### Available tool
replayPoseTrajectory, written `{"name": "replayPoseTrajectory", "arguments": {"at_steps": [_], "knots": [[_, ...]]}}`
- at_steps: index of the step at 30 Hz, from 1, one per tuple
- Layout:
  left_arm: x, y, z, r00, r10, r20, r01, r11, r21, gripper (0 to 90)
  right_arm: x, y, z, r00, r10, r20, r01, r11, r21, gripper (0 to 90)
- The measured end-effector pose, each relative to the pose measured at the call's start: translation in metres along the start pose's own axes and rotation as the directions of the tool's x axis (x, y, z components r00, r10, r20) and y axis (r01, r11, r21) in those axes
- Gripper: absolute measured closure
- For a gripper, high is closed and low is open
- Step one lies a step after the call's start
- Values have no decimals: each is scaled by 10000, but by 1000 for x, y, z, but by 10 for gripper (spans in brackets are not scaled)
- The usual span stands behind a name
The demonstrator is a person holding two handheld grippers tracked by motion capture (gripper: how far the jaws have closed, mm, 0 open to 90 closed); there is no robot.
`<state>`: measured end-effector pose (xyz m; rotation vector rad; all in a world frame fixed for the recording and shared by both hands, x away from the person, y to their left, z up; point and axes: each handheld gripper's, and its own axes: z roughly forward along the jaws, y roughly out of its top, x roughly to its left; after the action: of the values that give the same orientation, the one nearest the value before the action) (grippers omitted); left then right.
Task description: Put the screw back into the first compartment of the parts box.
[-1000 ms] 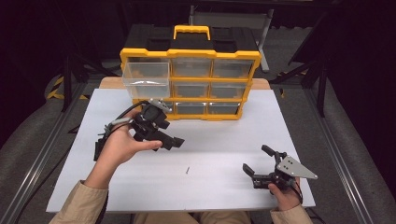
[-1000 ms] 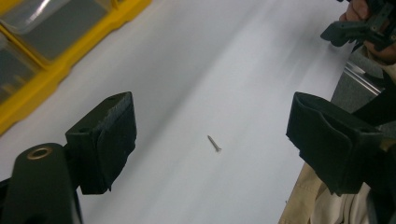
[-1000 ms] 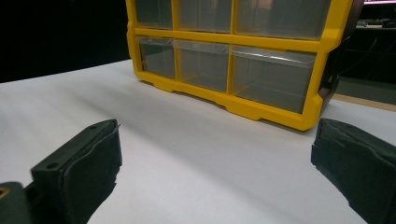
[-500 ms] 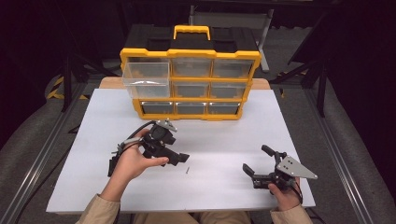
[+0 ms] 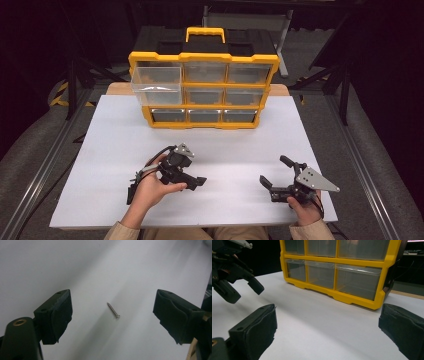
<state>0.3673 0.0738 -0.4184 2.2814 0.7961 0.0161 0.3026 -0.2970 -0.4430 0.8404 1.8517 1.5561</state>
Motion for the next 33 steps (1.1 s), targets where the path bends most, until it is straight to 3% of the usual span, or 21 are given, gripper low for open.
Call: {"name": "replayPoseTrajectory", "arguments": {"at_steps": [9, 16, 19, 20, 22, 27, 33], "knots": [[-4, -9, 13, 9997, 104, -229, -107, 9999, -112, 240, 0, 0, 0, 10000, 11, 0, -11, 10000, 3, 21], [-7, -15, 21, 9983, 237, -539, -232, 9997, 96, 460, 0, 0, 1, 10000, -30, -18, 30, 10000, 40, 24], [-7, -17, 24, 9981, 194, -580, -194, 9998, -6, 556, 0, 0, 0, 9999, -102, -33, 102, 9999, 25, 25], [-8, -18, 24, 9979, 84, -646, -73, 9998, 179, 590, 0, 0, 1, 10000, -69, -39, 69, 10000, 30, 25], [-8, -18, 26, 9980, 270, -563, -263, 9996, 128, 612, 0, 0, 1, 10000, -78, -52, 78, 10000, 16, 25], [-9, -19, 29, 9986, 182, -497, -170, 9996, 244, 688, 1, 0, 1, 9999, -93, -40, 93, 9999, 66, 24], [-9, -21, 30, 9967, 328, -739, -320, 9994, 119, 789, 0, 0, 1, 10000, -76, -42, 76, 10000, 60, 24]]}}
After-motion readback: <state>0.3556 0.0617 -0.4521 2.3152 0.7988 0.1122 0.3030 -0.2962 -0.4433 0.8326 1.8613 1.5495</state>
